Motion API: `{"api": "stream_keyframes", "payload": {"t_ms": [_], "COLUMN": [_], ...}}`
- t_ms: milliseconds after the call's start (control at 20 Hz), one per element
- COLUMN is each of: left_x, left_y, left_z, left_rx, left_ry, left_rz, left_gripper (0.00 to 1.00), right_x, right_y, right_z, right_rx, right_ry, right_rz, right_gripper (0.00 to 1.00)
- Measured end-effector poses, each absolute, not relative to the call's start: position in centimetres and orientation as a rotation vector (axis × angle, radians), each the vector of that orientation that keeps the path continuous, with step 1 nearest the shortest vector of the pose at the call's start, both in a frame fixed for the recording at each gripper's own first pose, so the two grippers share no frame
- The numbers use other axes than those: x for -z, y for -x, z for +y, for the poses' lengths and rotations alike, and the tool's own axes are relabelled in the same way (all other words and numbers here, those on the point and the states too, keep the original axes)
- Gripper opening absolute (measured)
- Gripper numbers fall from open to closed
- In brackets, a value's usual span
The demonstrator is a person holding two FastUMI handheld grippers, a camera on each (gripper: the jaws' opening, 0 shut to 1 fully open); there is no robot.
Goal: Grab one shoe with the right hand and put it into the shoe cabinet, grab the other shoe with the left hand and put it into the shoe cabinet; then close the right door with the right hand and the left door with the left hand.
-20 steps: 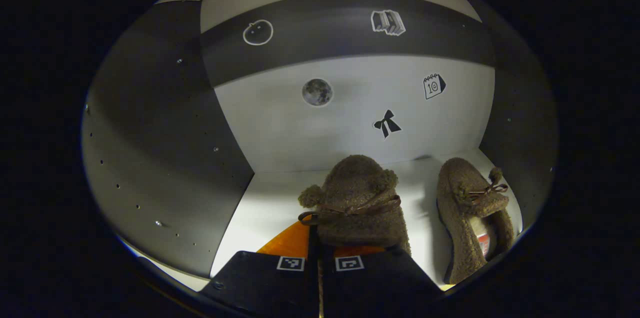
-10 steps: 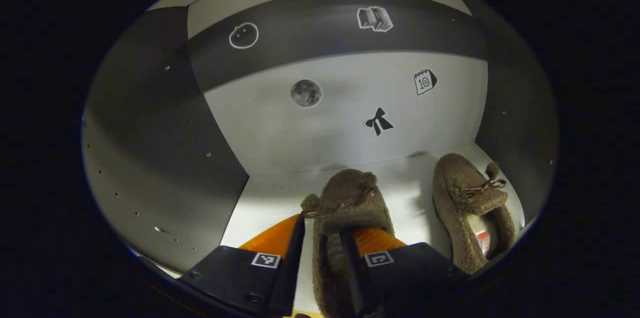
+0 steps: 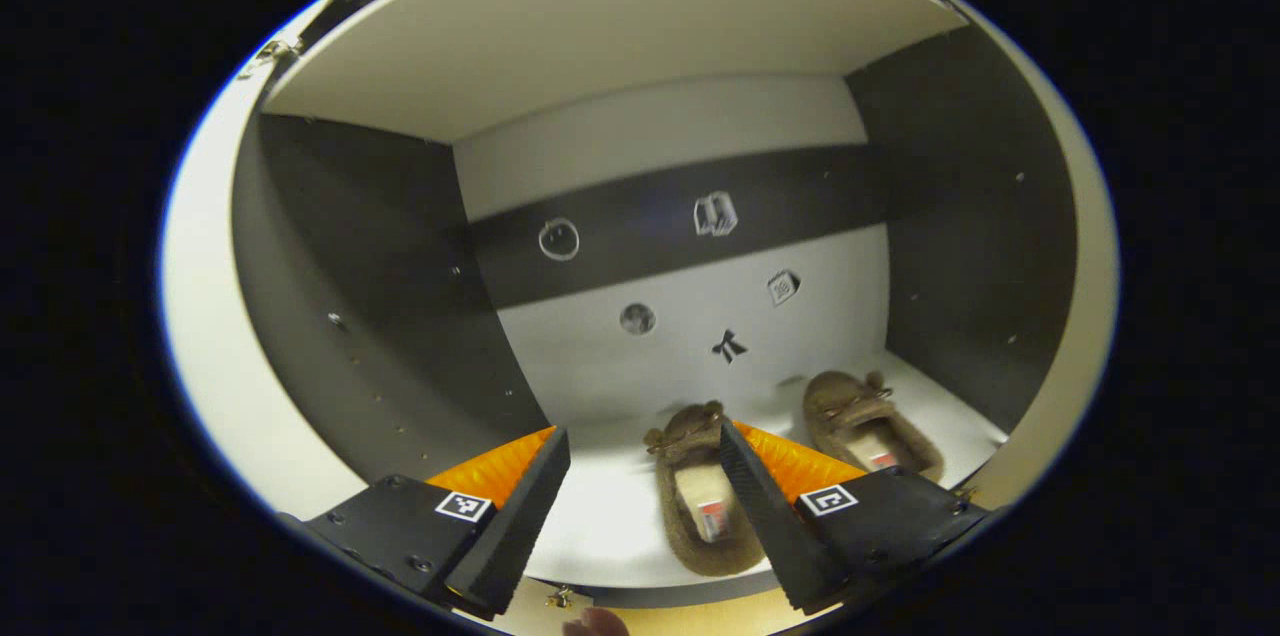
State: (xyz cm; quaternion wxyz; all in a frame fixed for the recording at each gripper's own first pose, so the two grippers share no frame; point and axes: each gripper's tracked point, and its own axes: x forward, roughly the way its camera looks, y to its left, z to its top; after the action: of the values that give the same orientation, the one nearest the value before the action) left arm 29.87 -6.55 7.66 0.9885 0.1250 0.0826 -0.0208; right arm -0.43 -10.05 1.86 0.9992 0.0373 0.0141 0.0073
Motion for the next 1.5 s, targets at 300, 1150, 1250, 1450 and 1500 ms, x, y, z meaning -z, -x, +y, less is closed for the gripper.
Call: {"api": "stream_keyframes", "payload": {"t_ms": [300,1150,1250,1450,1500], "left_x": [-10.7,-9.8,-9.6,-9.8,-9.6], "left_y": [-21.8,-5.8,-4.6,-2.4,-1.7], "left_z": [-8.1,-6.1,-5.3,-2.8,-2.3], "left_rx": [0.084,0.121,0.116,0.093,0.097], "left_ry": [-0.16,-0.059,-0.038,-0.035,-0.046], "left_rz": [0.037,-0.007,-0.004,-0.014,-0.011], "left_gripper": [0.99,0.96,0.96,0.96,0.96], "right_x": [-3.8,-4.5,-4.5,-4.5,-4.6], "right_y": [1.2,-3.6,-4.0,-4.1,-4.1], "right_z": [-14.4,-25.6,-24.9,-24.4,-24.2], "right_rx": [0.044,0.22,0.2,0.216,0.22], "right_ry": [-0.105,-0.166,-0.181,-0.169,-0.17], "right_rz": [0.019,0.024,0.029,0.012,0.011], "right_gripper": [0.97,0.98,0.98,0.98,0.98]}}
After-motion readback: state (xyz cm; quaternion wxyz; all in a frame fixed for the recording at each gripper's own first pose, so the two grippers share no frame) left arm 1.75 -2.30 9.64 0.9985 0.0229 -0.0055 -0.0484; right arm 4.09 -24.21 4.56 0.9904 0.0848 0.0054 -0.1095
